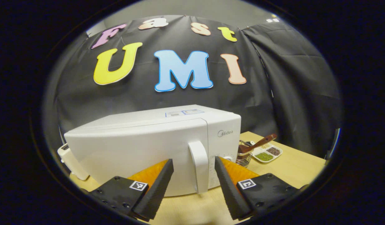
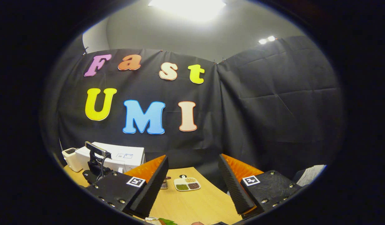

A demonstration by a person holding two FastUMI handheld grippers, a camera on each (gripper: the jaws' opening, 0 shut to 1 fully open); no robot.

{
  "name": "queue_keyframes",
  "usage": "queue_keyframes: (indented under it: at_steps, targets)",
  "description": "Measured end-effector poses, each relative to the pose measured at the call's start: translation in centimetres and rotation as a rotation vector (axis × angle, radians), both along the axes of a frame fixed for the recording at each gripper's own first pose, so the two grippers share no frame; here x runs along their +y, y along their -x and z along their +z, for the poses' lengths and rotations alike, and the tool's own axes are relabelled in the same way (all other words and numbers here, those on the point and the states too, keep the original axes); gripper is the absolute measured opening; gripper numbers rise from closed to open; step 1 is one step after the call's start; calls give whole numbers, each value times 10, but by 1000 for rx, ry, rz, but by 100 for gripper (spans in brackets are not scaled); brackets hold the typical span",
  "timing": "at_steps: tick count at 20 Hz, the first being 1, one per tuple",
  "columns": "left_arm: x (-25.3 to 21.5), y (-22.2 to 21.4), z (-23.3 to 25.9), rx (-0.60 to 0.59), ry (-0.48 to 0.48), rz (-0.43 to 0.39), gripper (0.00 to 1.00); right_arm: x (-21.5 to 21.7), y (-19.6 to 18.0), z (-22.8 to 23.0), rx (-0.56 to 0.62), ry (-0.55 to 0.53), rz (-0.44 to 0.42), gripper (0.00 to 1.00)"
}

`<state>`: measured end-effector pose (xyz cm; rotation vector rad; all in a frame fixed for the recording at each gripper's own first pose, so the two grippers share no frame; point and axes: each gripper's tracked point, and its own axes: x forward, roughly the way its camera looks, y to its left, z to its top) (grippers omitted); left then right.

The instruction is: Open the microwave oven with the left hand, put the food in, and close the microwave oven.

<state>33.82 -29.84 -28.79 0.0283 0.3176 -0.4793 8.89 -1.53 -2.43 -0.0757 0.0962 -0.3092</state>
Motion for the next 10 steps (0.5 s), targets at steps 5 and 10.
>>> queue_keyframes:
  at_steps: [5, 10]
  targets:
    - [-7, 0, -9, 2, -23, -6, 60, -15, 12, -5, 19, 7, -65, 97]
    - [-12, 3, -15, 34, -36, 5, 34, -33, 24, 3, 6, 28, -127, 97]
